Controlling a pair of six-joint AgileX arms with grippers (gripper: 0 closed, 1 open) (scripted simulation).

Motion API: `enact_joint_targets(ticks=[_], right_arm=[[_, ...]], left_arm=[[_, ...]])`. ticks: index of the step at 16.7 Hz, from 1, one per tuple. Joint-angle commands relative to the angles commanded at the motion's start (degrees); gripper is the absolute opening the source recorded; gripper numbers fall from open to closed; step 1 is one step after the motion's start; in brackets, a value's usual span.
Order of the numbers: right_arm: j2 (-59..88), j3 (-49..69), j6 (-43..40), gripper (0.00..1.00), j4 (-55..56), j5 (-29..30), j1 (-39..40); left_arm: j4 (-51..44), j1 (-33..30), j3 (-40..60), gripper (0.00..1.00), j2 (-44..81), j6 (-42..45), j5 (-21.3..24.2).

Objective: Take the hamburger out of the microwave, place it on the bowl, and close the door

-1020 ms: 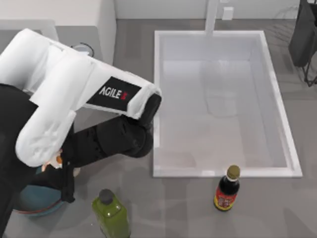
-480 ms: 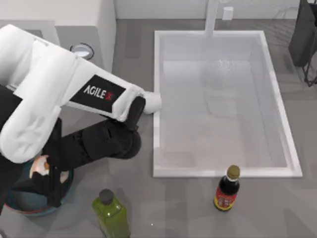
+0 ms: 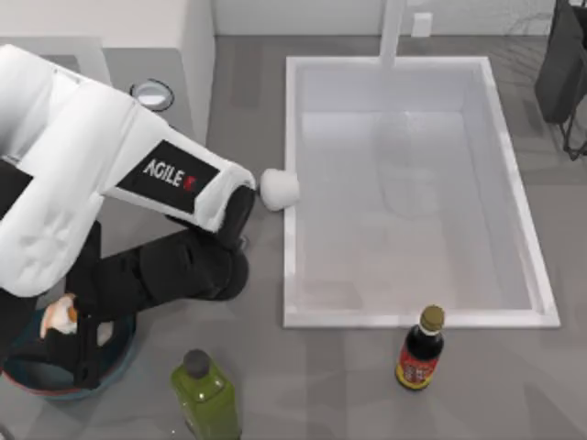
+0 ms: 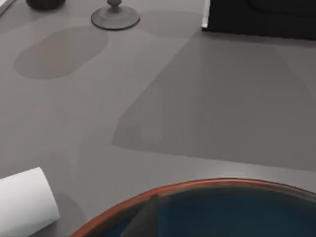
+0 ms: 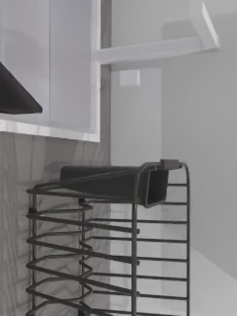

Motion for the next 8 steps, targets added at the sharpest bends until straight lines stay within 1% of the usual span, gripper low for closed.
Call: enact_joint_targets(ticks=[1, 8], right_arm=[[0.0, 0.0, 0.0, 1.0, 0.0, 0.0, 0.0], [0.0, 0.0, 0.0, 1.0, 0.0, 0.0, 0.0]], left_arm=[[0.0, 0.0, 0.0, 0.0, 0.0, 0.0, 0.0], [0.0, 0.0, 0.0, 0.53, 0.0, 0.0, 0.0]])
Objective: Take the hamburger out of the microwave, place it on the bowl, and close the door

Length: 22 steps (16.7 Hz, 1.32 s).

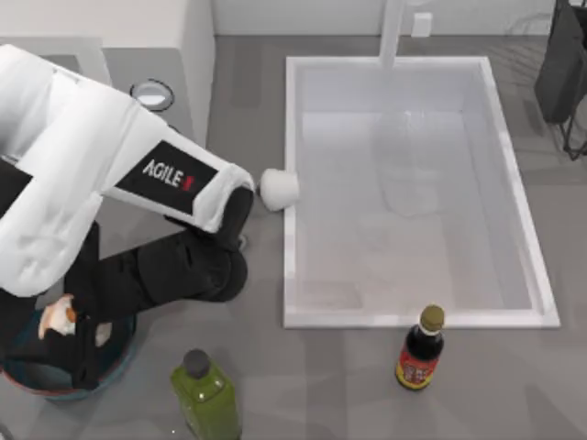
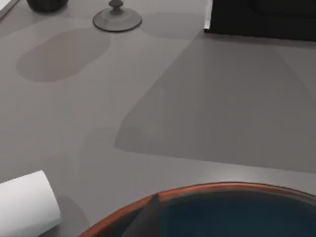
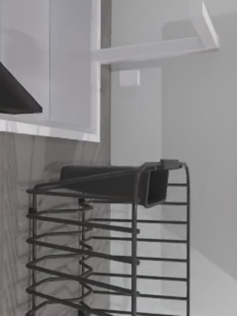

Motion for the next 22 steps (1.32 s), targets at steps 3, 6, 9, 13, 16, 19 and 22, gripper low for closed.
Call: enact_joint_targets(ticks=[3, 6, 9, 13, 16, 19, 22], right_arm=[[0.0, 0.0, 0.0, 1.0, 0.0, 0.0, 0.0], [0.0, 0.0, 0.0, 1.0, 0.0, 0.0, 0.0], [0.0, 0.0, 0.0, 1.0, 0.0, 0.0, 0.0], [0.0, 0.0, 0.0, 1.0, 0.0, 0.0, 0.0], [0.0, 0.0, 0.0, 1.0, 0.0, 0.0, 0.0], [0.0, 0.0, 0.0, 1.0, 0.0, 0.0, 0.0], [0.0, 0.0, 0.0, 1.0, 0.0, 0.0, 0.0]], left_arm=[[0.0, 0.0, 0.0, 0.75, 0.0, 0.0, 0.0], [0.0, 0.0, 0.0, 0.98, 0.0, 0.0, 0.0], [0.0, 0.0, 0.0, 1.0, 0.0, 0.0, 0.0], [0.0, 0.0, 0.0, 1.0, 0.0, 0.0, 0.0], [-1.1, -0.59, 0.02, 1.0, -3.05, -3.56, -1.51], [0.72, 0.53, -2.77, 1.0, -6.3, -0.1, 0.17], [5.27, 3.04, -9.05, 1.0, -14.56, 8.69, 3.94]])
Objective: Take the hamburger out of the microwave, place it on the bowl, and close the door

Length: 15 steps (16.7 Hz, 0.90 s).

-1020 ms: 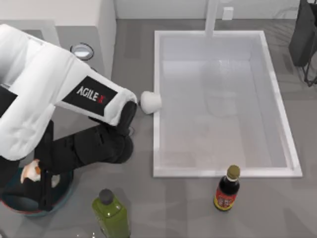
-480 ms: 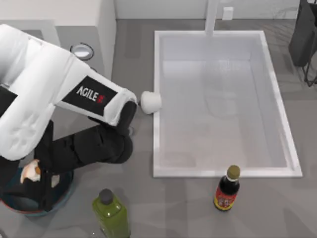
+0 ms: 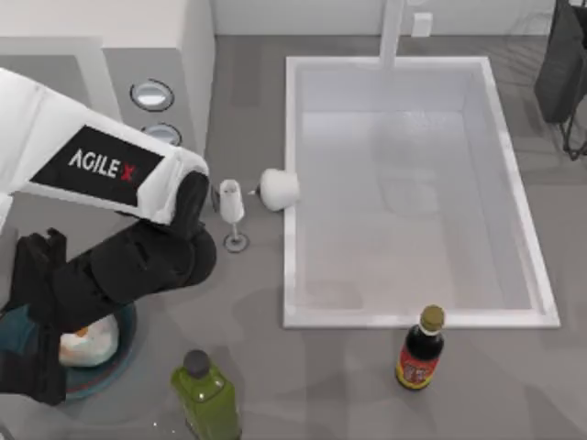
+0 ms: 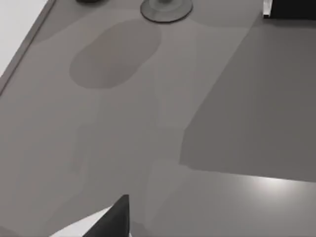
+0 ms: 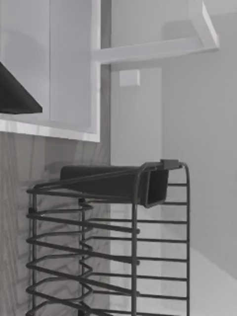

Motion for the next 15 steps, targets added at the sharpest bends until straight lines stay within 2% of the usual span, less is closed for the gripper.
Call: enact_joint_targets(ticks=[3, 6, 15], right_arm=[[0.0, 0.0, 0.0, 1.0, 0.0, 0.0, 0.0], [0.0, 0.0, 0.0, 1.0, 0.0, 0.0, 0.0], [0.0, 0.0, 0.0, 1.0, 0.0, 0.0, 0.0]], left_arm=[[7.28, 3.59, -8.9, 1.0, -13.29, 14.15, 5.39], [17.11, 7.84, -19.36, 1.0, -30.58, 33.45, 11.78], [54.94, 20.74, -50.48, 1.0, -87.92, 104.98, 30.83]])
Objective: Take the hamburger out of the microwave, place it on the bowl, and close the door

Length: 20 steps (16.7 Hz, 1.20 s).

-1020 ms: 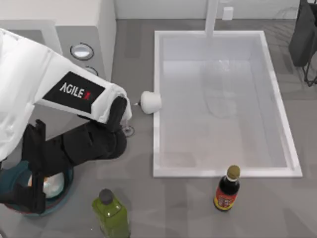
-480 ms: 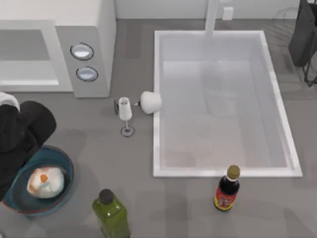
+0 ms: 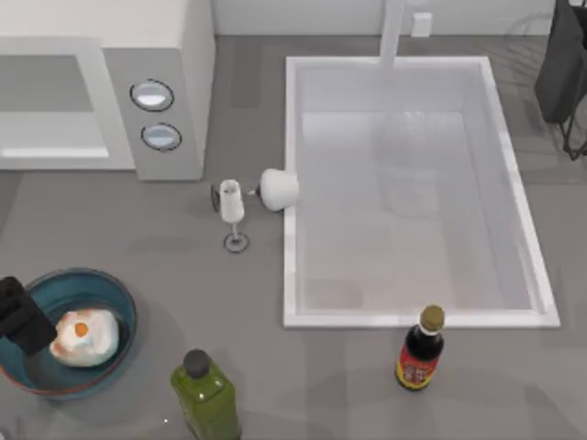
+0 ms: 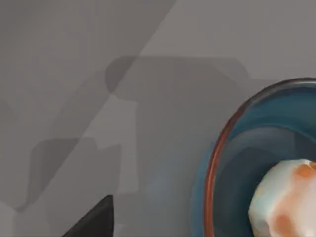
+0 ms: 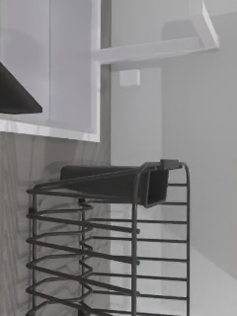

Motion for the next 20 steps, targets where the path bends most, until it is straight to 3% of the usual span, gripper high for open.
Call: enact_joint_targets(ticks=[3, 7, 10, 16, 20], right_arm=[[0.0, 0.0, 0.0, 1.0, 0.0, 0.0, 0.0], [0.0, 0.0, 0.0, 1.0, 0.0, 0.0, 0.0], [0.0, 0.0, 0.0, 1.0, 0.0, 0.0, 0.0], [0.0, 0.0, 0.0, 1.0, 0.0, 0.0, 0.0], [0.0, 0.0, 0.0, 1.0, 0.0, 0.0, 0.0]], left_arm=[[12.25, 3.29, -7.64, 1.0, -15.54, 17.89, 4.71], [24.5, 6.26, -14.22, 1.0, -29.33, 33.46, 8.88], [29.22, 7.25, -16.31, 1.0, -33.99, 38.99, 10.24], [29.78, 7.36, -16.51, 1.0, -34.49, 39.64, 10.38], [29.78, 7.36, -16.51, 0.7, -34.49, 39.64, 10.38]])
